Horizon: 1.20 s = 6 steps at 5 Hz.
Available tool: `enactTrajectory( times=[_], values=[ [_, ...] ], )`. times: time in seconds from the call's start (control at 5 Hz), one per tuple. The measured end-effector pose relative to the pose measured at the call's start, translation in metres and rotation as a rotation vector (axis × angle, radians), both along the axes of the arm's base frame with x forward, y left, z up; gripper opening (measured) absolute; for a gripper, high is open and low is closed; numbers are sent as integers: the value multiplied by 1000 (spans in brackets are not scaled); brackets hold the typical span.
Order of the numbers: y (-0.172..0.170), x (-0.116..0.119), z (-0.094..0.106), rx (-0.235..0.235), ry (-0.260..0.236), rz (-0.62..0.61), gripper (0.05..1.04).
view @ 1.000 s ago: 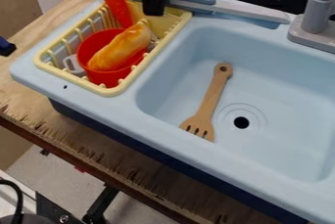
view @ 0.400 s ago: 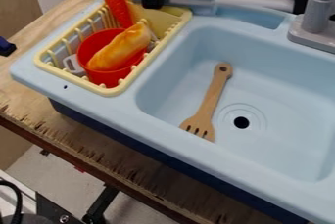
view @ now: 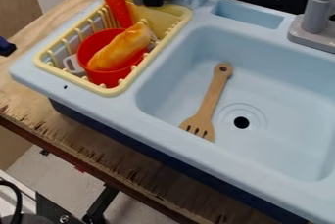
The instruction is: Pick up knife and put it over the sink
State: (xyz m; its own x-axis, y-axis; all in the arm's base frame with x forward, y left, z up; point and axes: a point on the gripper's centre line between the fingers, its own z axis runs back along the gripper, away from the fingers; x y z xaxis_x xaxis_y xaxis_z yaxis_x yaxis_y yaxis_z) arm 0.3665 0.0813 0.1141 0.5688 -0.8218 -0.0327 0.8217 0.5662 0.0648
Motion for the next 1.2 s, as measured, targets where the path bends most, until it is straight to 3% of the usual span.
enactTrajectory(
  times=[0.2, 0.6, 0.8, 1.2],
  values=[
    [0, -7, 3, -48, -35, -21, 381],
    [-8, -28, 33, -103, -75, -43, 381],
    [-14, -45, 41, -103, -69, -41, 381],
    [-46, -109, 44, -95, 48, -74, 381]
  ],
)
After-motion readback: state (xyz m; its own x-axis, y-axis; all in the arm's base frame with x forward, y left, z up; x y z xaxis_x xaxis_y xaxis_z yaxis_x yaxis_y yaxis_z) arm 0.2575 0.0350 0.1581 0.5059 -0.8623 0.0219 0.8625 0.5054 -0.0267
